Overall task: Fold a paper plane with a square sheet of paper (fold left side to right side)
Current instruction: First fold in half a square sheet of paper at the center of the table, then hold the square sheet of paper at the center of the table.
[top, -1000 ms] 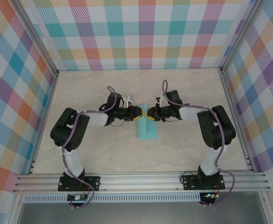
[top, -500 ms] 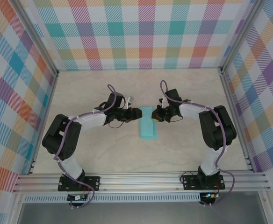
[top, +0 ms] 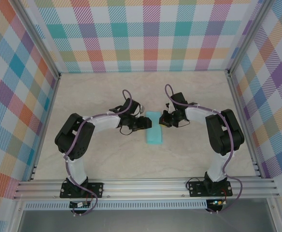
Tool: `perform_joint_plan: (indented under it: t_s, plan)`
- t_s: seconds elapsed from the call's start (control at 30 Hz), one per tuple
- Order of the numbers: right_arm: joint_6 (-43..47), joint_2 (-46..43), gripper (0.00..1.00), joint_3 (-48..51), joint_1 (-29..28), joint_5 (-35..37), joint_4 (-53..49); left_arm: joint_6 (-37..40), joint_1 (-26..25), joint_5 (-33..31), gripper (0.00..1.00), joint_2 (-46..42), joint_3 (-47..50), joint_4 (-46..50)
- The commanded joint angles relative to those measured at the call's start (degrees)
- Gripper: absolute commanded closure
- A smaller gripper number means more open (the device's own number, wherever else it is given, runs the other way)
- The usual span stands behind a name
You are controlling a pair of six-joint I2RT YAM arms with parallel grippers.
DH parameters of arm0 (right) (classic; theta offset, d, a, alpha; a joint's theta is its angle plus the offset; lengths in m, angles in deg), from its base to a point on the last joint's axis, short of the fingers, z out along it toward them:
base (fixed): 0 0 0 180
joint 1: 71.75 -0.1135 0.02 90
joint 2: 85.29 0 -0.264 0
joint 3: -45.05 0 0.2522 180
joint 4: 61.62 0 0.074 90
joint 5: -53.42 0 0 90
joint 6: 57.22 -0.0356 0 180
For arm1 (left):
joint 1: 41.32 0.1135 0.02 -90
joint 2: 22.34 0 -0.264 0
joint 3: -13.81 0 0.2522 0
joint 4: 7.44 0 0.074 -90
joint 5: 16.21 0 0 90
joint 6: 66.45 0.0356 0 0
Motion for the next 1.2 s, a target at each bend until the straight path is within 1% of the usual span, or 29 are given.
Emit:
perform_joint_plan:
  t_s: [0.0, 0.23, 0.37, 0.47, 0.53, 0.6, 0.73, 0.9, 1.17]
  plan:
    - [1.44, 1.06, 0.95, -1.66, 0.13, -0.08, -0.91, 0.14, -0.76, -1.89, 0.45, 1.51, -1.66, 1.87]
    - [1.45, 1.65, 0.92, -2.01, 0.11, -0.30, -0.96, -0.19, -1.40, -1.50, 0.48, 3.85, -3.23, 1.57]
    - [1.86, 1.92, 0.87, -2.62, 0.13, -0.09, -1.55, -0.32, -1.67, -2.28, 0.51, 4.55, -3.78, 2.09]
    - [2.21, 0.70, 0.81, -2.65, 0.14, 1.95, -2.47, -0.76, -1.76, -2.54, 0.52, 4.99, -3.87, 2.19]
    - [2.49, -1.42, 0.71, -2.07, 0.11, 4.83, -3.40, -0.88, -1.84, -2.65, 0.52, 5.25, -3.96, 2.36]
    - [2.84, -3.86, 0.63, -1.17, 0.13, 8.37, -4.60, -0.92, -1.84, -2.83, 0.52, 5.44, -4.04, 2.45]
    - [3.58, -8.53, 0.56, 1.15, 0.12, 15.00, -7.42, -0.40, -1.87, -2.83, 0.52, 5.86, -4.64, 3.21]
    - [4.04, -12.37, 0.54, 3.40, 0.17, 19.47, -10.35, -0.10, -2.09, -2.81, 0.52, 6.32, -4.90, 3.86]
    - [4.05, -15.23, 0.53, 4.58, 0.22, 21.05, -11.44, 0.88, -2.72, -2.74, 0.51, 7.50, -6.64, 5.55]
